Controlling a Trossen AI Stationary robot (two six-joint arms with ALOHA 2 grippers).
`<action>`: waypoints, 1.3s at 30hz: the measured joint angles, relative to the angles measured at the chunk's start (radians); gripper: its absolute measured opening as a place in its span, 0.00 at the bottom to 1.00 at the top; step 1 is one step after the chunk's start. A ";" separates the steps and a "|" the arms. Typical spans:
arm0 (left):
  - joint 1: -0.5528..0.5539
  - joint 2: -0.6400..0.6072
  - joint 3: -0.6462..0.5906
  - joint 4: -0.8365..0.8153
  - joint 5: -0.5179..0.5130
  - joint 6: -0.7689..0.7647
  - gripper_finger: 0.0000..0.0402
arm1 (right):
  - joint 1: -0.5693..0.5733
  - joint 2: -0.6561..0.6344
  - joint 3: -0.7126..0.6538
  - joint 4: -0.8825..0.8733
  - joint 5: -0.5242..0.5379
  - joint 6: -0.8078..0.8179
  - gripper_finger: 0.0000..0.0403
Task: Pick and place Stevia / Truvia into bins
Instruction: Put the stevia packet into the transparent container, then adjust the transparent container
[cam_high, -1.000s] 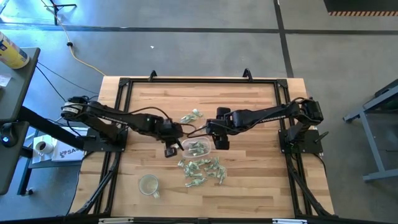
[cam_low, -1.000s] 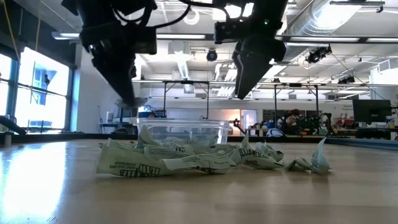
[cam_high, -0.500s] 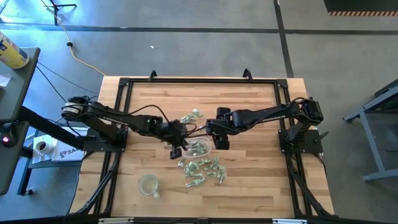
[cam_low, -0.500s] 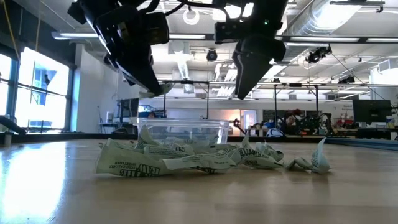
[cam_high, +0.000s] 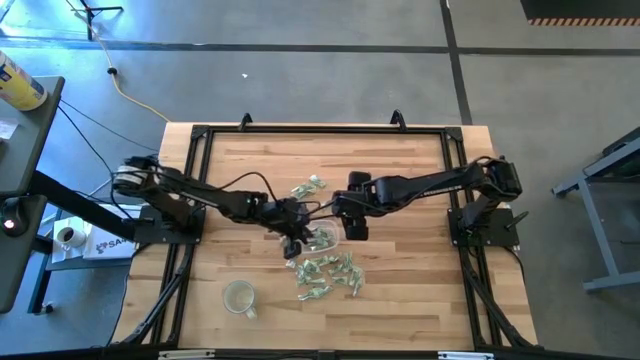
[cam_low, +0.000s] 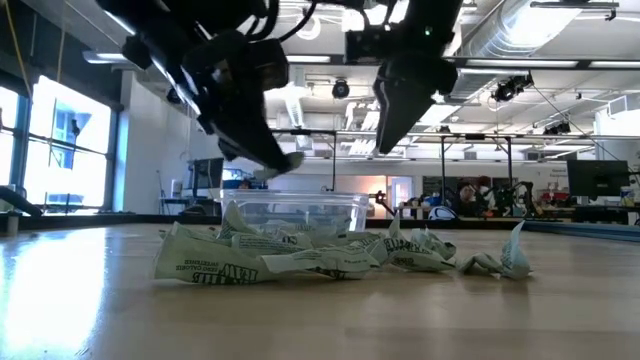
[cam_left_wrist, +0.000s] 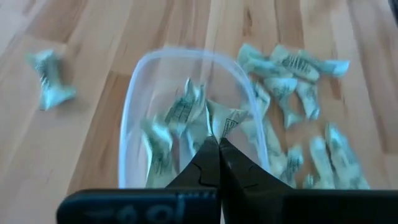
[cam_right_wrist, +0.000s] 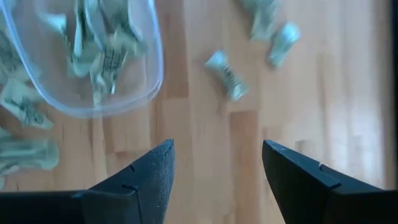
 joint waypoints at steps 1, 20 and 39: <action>0.000 0.009 0.000 0.005 0.000 -0.001 0.06 | 0.005 -0.016 0.000 0.004 0.014 0.000 0.58; 0.005 0.082 0.002 0.035 -0.007 -0.073 0.18 | 0.010 -0.301 -0.304 0.076 -0.018 0.092 0.57; -0.014 -0.185 0.091 -0.709 -0.155 -0.496 0.63 | -0.153 -0.278 -0.312 0.187 -0.100 -0.132 0.58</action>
